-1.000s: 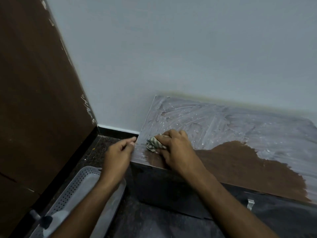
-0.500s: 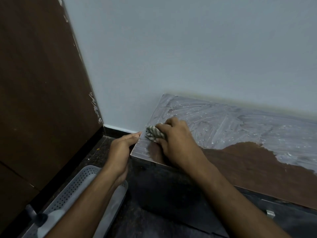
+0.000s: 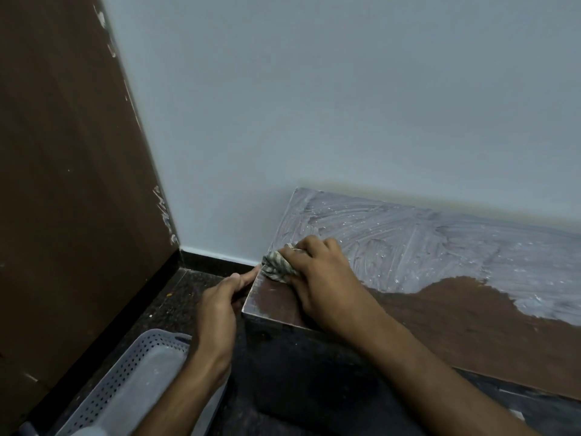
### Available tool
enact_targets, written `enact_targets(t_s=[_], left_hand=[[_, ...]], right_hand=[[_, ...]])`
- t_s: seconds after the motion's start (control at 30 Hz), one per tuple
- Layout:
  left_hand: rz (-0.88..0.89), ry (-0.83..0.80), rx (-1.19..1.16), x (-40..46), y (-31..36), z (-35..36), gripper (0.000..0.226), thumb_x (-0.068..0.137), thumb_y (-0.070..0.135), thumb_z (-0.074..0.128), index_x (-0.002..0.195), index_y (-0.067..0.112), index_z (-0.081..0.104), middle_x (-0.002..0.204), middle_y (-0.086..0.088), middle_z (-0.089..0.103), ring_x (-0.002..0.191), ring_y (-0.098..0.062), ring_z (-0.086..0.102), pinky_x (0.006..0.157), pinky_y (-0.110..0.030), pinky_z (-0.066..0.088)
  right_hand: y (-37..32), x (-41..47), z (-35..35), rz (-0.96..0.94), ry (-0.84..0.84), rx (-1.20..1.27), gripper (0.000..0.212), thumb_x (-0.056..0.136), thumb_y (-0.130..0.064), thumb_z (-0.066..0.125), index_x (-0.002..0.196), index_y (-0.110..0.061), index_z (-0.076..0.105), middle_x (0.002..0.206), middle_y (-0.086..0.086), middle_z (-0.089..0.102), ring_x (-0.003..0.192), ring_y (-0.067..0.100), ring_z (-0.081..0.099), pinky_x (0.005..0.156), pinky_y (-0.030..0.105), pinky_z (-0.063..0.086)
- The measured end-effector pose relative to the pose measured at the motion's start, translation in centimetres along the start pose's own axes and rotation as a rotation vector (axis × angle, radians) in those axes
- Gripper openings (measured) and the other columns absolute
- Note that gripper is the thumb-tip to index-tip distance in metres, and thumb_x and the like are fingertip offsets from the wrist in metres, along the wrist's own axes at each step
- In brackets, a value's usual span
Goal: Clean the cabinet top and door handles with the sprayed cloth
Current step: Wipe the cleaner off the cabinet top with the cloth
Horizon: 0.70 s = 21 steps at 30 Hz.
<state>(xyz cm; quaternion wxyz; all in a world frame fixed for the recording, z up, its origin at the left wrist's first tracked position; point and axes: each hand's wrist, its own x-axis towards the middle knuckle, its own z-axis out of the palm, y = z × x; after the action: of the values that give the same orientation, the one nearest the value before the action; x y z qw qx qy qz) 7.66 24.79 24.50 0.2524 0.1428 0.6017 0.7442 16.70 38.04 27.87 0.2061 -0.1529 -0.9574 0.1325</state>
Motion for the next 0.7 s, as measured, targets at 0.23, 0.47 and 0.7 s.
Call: enact_targets(t_s=[0.23,0.47,0.7], left_hand=[[-0.005,0.089,0.035,1.0,-0.5,0.4,0.048,0.105,0.024,0.031,0.106,0.003,0.075,0.095,-0.016,0.078,0.093,-0.028,0.074,0.087,-0.040,0.056],[-0.029,0.073,0.358,3.5,2.0,0.7,0.042,0.099,0.024,0.043,0.080,0.007,0.077,0.060,-0.006,0.071,0.050,-0.018,0.064,0.053,-0.026,0.050],[-0.108,0.046,0.165,1.7,2.2,-0.4,0.043,0.104,0.032,0.041,0.086,0.005,0.069,0.058,-0.002,0.070,0.054,-0.014,0.068,0.062,-0.031,0.053]], right_hand=[[-1.1,-2.6,-0.3,-0.178,-0.061,0.053,0.046,0.094,-0.035,0.058,0.139,-0.029,0.050,0.129,-0.002,0.050,0.114,0.017,0.040,0.100,0.032,0.040],[0.8,-0.1,0.4,0.015,0.063,-0.033,0.035,0.094,-0.023,0.058,0.129,-0.022,0.058,0.131,0.004,0.048,0.116,0.025,0.038,0.100,0.039,0.039],[-1.1,1.0,1.0,-0.139,-0.071,0.063,0.039,0.090,-0.021,0.063,0.129,-0.021,0.062,0.125,0.009,0.056,0.113,0.032,0.046,0.099,0.039,0.040]])
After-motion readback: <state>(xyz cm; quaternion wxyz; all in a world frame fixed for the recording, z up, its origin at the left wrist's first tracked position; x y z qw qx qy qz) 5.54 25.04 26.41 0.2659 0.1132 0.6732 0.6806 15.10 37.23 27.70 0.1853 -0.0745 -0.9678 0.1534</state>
